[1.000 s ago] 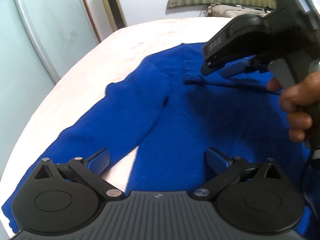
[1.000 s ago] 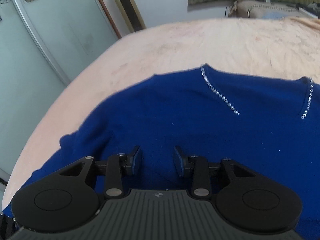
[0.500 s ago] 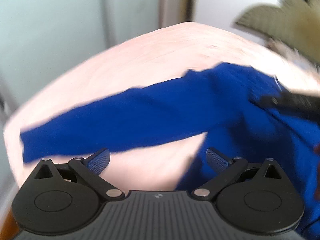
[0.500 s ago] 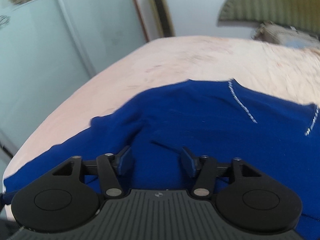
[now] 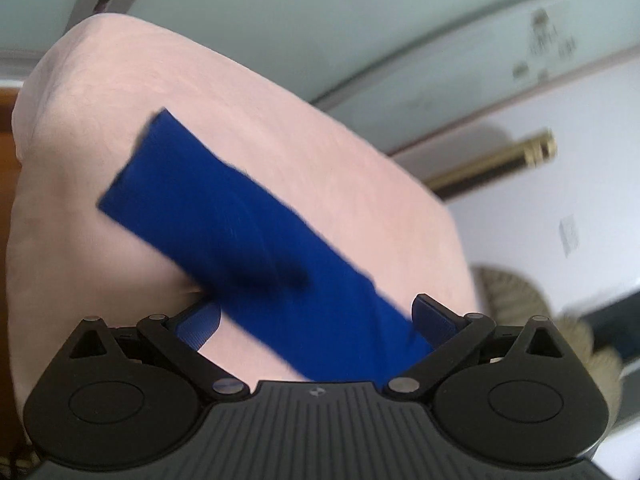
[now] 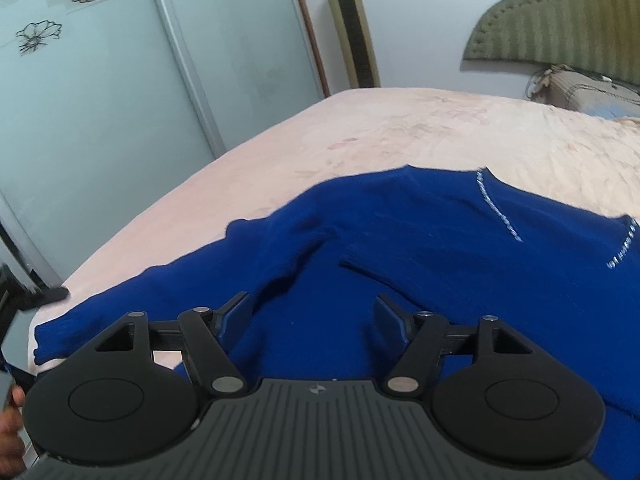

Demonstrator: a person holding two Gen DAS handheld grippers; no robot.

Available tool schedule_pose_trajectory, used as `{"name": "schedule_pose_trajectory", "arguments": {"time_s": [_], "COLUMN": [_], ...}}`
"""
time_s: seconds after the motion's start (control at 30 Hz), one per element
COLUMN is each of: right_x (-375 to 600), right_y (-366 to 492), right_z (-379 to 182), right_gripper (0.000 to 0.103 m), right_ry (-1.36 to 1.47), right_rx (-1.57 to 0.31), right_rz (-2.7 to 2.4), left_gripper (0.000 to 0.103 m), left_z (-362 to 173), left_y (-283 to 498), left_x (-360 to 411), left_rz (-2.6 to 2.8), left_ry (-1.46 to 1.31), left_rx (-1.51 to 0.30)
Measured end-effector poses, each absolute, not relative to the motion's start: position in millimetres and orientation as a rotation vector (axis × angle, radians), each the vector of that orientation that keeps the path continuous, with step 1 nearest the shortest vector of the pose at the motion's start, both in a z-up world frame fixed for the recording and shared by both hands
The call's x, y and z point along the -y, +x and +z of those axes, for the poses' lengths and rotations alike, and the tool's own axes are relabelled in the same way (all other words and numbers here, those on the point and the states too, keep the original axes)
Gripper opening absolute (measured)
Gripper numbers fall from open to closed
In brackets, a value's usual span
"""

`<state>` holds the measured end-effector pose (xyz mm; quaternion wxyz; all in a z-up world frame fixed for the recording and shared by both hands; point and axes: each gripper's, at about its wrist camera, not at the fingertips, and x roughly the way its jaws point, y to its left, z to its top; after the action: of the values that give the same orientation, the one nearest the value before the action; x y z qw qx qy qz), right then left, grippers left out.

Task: Fold small clothes
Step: 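Grasp the cuff of the other sleeve with the left gripper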

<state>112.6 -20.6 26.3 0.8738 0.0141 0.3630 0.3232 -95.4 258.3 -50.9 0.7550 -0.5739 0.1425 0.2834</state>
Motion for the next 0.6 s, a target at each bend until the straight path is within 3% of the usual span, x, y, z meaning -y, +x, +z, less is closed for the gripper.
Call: {"name": "schedule_pose_trajectory", "arguments": {"time_s": [0.23,0.3,0.33,0.37,0.43,0.6], "right_x": [23,23,24,25,29,43], "right_y": [108,107,106,105,104,103], "right_z": [22,22,21,21,21,21], "right_gripper": [0.074,0.076,0.076,0.077,0.077,0.077], "right_ry": [0.025,0.017,0.015,0.016,0.021,0.044], "right_rx": [-0.764,-0.761,-0.760,-0.759,-0.759,-0.764], "right_rz": [0.662,0.667,0.667,0.667,0.664,0.636], "left_gripper": [0.100,0.071,0.039,0.022,0.011,0.008], "left_z": [-54,-45,-43,-43,-47,-31], "left_y": [-87,-85,-79,-77,-76,-62], "left_x": [-281,-282,-281,-285,-287,-285], "left_rz": [0.671,0.682,0.681,0.676,0.662,0.696], "left_ry": [-1.260,-1.206,-1.182,-1.177,-1.208,-1.043], "left_rx": [-0.242,-0.289,-0.323,-0.357,-0.385,-0.405]}}
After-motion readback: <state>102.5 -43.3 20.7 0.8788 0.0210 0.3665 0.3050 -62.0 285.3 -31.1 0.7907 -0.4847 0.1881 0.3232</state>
